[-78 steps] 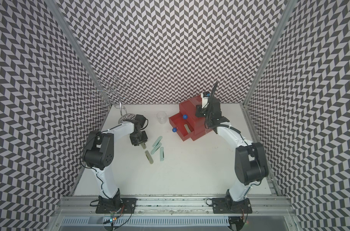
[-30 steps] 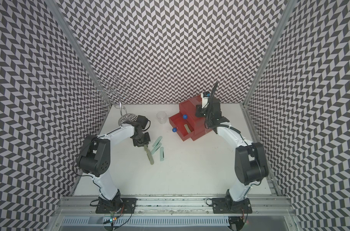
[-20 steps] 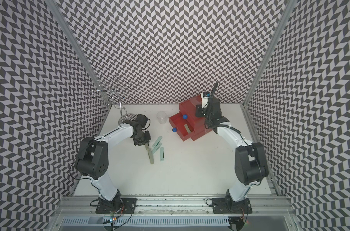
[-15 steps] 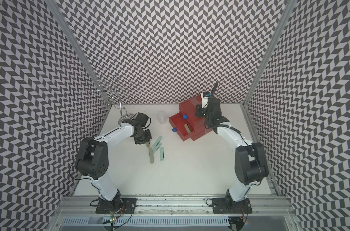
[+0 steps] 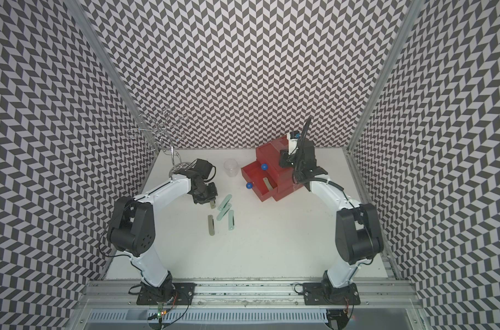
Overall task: Place the fruit knives into the drawer by color
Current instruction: Pick up the fruit knife from the center of the board, then place the fruit knife in the drawer.
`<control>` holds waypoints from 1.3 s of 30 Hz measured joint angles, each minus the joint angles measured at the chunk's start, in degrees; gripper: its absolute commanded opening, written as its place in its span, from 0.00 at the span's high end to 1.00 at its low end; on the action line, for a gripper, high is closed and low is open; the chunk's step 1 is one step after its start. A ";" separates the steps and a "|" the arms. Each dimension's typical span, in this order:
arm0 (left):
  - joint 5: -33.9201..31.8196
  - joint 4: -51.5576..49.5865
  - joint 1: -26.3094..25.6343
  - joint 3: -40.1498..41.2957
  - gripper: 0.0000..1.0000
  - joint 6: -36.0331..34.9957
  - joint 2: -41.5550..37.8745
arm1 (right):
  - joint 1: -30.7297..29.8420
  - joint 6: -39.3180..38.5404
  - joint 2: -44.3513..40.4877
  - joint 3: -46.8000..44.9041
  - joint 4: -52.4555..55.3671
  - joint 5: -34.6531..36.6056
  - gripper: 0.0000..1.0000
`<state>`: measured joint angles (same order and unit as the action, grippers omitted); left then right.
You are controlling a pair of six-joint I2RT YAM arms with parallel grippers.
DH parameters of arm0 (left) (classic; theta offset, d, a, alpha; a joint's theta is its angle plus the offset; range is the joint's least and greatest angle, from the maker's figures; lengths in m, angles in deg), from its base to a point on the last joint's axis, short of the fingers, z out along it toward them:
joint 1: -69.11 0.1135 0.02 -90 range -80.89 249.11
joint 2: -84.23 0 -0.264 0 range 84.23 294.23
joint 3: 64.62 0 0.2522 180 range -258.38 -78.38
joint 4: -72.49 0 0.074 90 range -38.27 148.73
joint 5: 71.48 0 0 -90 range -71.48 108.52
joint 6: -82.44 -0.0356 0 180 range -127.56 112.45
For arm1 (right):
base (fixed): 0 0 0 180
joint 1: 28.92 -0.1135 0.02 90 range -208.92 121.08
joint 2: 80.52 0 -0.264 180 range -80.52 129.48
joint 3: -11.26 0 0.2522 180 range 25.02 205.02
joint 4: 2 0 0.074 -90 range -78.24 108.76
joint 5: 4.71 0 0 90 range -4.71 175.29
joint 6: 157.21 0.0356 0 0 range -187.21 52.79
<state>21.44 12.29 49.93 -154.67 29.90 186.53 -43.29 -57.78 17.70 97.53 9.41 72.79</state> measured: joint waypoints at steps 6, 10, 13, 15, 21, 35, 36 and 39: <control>4.07 1.70 -3.82 -5.53 0.78 1.84 -0.22 | 0.00 0.00 0.00 0.00 0.00 0.02 1.00; 8.13 4.42 -6.23 -9.11 0.78 3.48 -0.46 | 0.00 0.00 0.00 0.02 0.02 0.02 1.00; 11.06 8.00 -7.74 -10.12 0.78 4.92 -0.81 | 0.00 0.00 0.00 0.02 0.02 0.04 1.00; 12.96 10.49 -8.59 -10.10 0.78 6.12 -1.29 | 0.00 0.00 0.00 0.02 0.02 0.04 1.00; 17.16 19.47 -10.58 -10.10 0.78 9.75 -1.70 | 0.00 0.00 0.00 0.02 0.02 0.07 1.00; 20.41 28.20 -12.20 -11.72 0.78 14.56 3.23 | 0.00 0.00 0.00 0.02 0.02 0.07 1.00; 20.44 28.44 -12.28 -11.72 0.78 14.73 3.63 | 0.00 0.00 0.00 0.02 0.02 0.07 1.00; 20.50 28.63 -12.46 -11.98 0.78 14.95 4.74 | -0.02 0.00 0.00 0.02 0.02 0.07 1.00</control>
<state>41.94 40.93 37.47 -166.65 44.85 191.28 -43.32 -57.78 17.70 97.55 9.43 72.86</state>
